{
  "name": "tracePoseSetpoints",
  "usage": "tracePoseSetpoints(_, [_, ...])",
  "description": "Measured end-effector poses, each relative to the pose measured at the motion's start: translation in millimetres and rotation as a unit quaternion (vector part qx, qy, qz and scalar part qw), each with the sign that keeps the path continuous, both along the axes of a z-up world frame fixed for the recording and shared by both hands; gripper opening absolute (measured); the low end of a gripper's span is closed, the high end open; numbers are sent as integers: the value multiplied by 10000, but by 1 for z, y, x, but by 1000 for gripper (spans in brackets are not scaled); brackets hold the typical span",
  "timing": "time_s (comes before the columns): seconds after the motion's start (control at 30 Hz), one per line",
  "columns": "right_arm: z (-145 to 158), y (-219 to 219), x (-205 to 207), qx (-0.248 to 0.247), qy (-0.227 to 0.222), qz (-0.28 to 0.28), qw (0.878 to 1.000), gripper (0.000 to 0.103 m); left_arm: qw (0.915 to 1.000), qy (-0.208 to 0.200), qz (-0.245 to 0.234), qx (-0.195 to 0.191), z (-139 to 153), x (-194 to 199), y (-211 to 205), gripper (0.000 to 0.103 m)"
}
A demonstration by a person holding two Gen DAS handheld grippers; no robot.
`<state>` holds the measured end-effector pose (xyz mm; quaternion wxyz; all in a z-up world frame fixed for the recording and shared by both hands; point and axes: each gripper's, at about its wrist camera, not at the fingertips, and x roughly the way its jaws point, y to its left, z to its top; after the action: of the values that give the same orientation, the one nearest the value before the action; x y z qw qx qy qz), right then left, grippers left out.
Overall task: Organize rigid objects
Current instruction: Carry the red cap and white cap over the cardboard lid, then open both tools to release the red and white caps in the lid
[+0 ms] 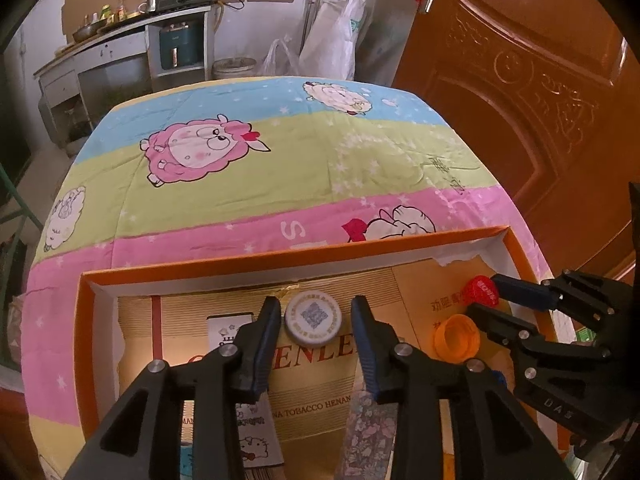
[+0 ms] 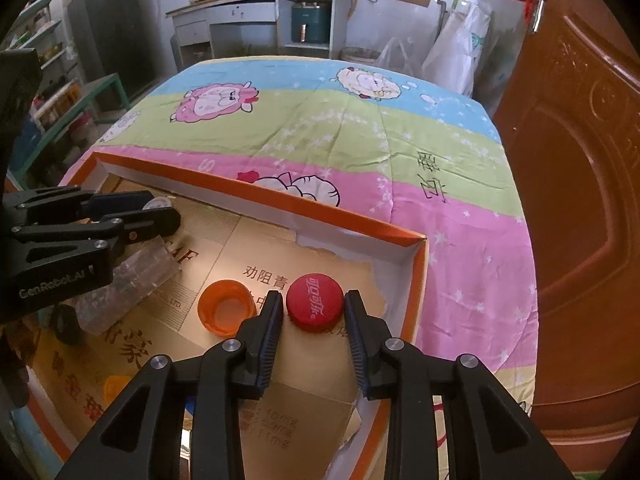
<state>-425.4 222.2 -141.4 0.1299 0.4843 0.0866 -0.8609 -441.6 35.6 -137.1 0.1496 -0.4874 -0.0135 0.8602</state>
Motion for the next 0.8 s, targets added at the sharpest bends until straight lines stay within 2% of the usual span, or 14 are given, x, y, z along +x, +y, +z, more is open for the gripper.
tracePoseSetpoints(0.07, [0,-1,0,-23,-11,24,10000,38,10000,51,13,24,2,1,-1,44])
tracePoseSetpoints(0.47, [5,2,6,-216,40,-110,9997,41,9993,372,4,-12,20,11,2,45])
tracePoseSetpoints(0.6, [11,2,12,-217,168,-192,9994,48,9989,477,27,-34,27,18,2,45])
tracePoseSetpoints(0.73, [20,1,21,-253,302,-265,9989,49,9982,600,86,-3,37,30,-1,45])
tracePoseSetpoints(0.8, [24,1,27,-284,350,-299,9985,52,9979,643,122,28,41,34,-2,45])
